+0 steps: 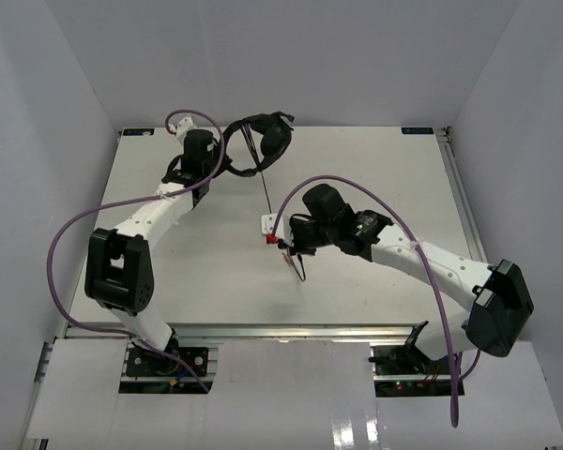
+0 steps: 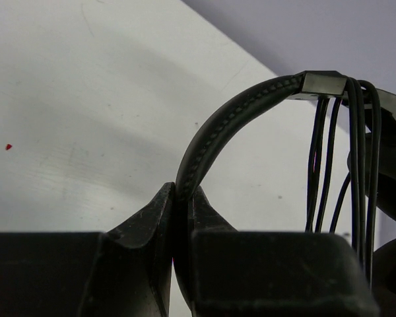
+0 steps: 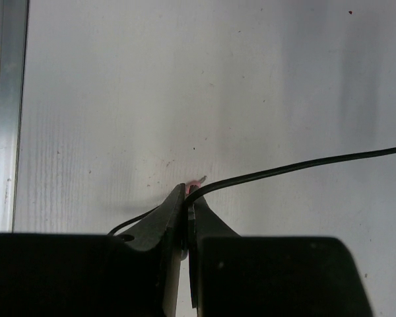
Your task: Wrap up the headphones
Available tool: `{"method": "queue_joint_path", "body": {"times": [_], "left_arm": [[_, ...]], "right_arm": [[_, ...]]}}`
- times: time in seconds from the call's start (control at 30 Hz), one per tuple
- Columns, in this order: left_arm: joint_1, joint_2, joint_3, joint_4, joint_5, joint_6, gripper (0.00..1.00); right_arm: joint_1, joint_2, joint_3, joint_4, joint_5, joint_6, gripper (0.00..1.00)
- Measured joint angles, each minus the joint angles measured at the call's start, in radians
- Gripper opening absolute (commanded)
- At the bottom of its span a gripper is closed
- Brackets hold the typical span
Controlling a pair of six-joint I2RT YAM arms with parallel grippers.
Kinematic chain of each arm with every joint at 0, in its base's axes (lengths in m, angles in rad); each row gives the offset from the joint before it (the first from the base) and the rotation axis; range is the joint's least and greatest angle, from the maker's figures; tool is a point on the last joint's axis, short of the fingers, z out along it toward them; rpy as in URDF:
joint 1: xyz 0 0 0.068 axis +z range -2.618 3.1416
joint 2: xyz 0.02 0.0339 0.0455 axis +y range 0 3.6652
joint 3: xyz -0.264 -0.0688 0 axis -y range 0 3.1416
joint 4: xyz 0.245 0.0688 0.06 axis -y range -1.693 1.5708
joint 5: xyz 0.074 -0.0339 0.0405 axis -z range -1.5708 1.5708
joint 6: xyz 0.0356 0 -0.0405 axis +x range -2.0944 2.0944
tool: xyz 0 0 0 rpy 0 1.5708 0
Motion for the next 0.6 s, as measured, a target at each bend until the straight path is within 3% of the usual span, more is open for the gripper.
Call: {"method": "queue_joint_path", "body": {"times": [0.13,0.27,0.47,0.6], "left_arm": [[-0.048,0.014,-0.020,0.050,-0.074,0.175,0.00],[-0.093,-0.021,-0.140,0.163,-0.071,0.351,0.00],[-0.128,-0.091,-0.334,0.223,0.018,0.531,0.00],[-0.134,-0.205,-0.428,0.234,0.149,0.608,0.00]], "right_arm": [[0.004,-0.009,0.020,-0.027,0.075,-0.031,0.08],[-0.014,-0.040,0.030,-0.041,0.174,-0.074,0.08],[-0.092,-0.066,0.074,-0.023,0.298,-0.109,0.08],[-0.141,-0.068,0.078,-0.005,0.335,-0.120,0.08]]}}
